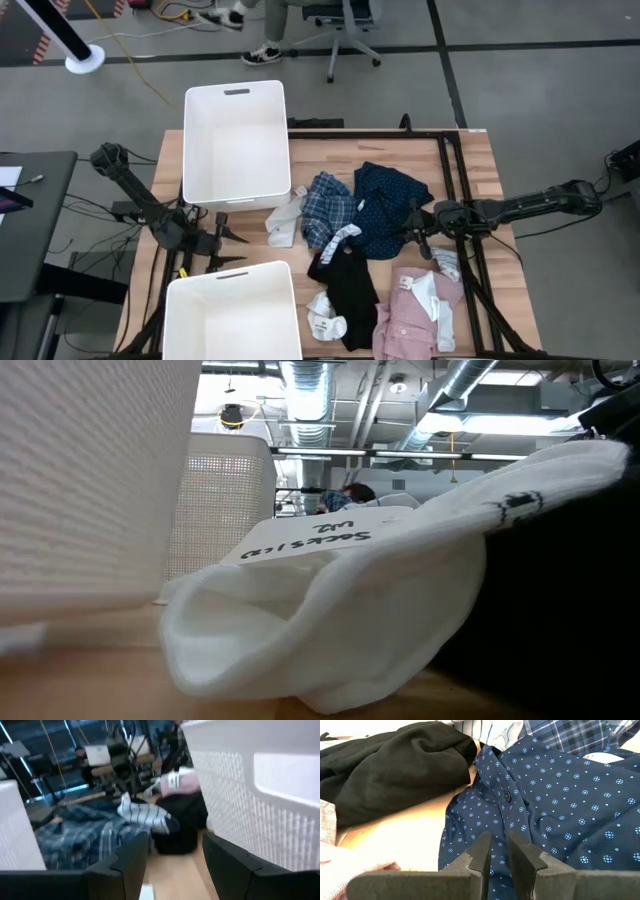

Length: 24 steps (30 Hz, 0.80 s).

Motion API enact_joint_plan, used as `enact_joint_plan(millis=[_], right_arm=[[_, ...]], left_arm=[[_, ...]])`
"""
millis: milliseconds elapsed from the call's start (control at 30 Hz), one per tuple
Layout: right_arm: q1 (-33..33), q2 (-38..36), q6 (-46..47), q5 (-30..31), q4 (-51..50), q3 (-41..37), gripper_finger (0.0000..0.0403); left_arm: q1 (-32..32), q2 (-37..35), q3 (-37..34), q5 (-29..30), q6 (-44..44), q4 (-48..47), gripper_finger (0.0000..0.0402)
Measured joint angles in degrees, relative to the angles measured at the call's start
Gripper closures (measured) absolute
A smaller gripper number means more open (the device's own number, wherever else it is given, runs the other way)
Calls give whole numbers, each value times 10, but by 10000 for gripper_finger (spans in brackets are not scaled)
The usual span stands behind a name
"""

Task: Sort clothes
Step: Put the top white sock into the bottom white laundry organizer

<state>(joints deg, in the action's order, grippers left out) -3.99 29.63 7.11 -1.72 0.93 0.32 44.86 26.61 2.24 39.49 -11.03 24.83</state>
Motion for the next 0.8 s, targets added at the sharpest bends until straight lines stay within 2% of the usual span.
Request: enact_joint_plan(millis=[200,333,433,533,633,800], right_arm=[[0,0,0,0,0,0,321],[0,0,0,0,0,0,321],[0,0,0,0,0,0,321],[0,0,0,0,0,0,321],[0,0,0,0,0,0,321],[0,0,0,0,0,0,321]], left_arm=[[0,-1,6,0,-99,161,217],[0,0,7,0,-193,177,217],[0,0,7,0,-215,207,217],[0,0,7,0,-242,290,217],[0,-1,9,-1,-309,372,217],[0,0,9,14,-488,351,223]])
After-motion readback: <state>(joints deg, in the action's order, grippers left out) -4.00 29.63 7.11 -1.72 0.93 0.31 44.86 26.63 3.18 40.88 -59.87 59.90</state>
